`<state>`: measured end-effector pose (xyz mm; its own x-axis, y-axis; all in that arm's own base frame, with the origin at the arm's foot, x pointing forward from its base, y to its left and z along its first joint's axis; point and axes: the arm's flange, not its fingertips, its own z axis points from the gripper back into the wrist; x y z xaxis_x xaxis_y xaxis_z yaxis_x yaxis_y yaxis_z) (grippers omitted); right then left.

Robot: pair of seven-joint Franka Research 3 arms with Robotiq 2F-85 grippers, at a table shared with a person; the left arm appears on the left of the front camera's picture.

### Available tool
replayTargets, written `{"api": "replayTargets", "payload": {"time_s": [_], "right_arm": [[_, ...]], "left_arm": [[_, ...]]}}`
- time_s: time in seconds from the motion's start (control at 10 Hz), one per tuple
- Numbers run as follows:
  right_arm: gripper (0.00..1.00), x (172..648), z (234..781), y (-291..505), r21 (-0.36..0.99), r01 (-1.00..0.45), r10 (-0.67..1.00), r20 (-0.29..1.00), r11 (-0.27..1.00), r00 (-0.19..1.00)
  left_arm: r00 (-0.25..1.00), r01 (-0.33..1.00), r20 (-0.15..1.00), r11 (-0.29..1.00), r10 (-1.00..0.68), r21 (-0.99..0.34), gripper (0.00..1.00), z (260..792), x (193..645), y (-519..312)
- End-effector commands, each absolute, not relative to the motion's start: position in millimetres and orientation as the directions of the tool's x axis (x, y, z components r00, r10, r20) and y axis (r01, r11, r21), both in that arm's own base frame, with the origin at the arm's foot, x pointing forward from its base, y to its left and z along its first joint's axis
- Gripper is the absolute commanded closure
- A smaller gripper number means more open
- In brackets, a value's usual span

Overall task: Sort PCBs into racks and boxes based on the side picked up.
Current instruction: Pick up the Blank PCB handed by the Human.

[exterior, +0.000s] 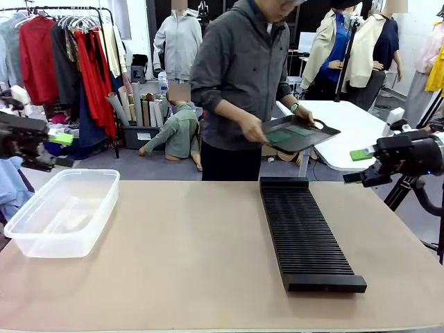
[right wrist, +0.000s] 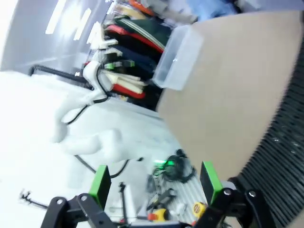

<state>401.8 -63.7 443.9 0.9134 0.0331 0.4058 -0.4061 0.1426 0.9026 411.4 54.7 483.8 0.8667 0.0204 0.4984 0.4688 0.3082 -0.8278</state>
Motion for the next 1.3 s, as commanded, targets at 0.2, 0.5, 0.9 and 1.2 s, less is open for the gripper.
{"api": "replayTargets", "payload": {"time_s": [0.2,0.5,0.9,1.2], "right_arm": [[0.0,409.5,433.4,-92.3,0.913,-0.399,-0.023,0.398,-0.087,0.917],[0.0,399.8,444.0,-101.2,0.903,-0.416,-0.056,0.412,-0.106,0.909],[0.0,396.9,440.4,-103.7,0.909,-0.408,-0.046,0.406,-0.087,0.913],[0.0,396.9,440.4,-103.7,0.909,-0.408,-0.046,0.406,-0.087,0.913]], "left_arm": [[0.875,0.457,0.482,0.256,0.044,-0.852,0.0,475.3,421.7,67.0],[0.891,0.421,0.448,0.234,0.074,-0.876,0.0,459.7,428.6,74.7],[0.902,0.395,0.425,0.253,0.074,-0.883,0.0,452.8,429.6,74.9],[0.902,0.395,0.425,0.253,0.074,-0.883,0.0,452.8,429.6,74.9]]}}
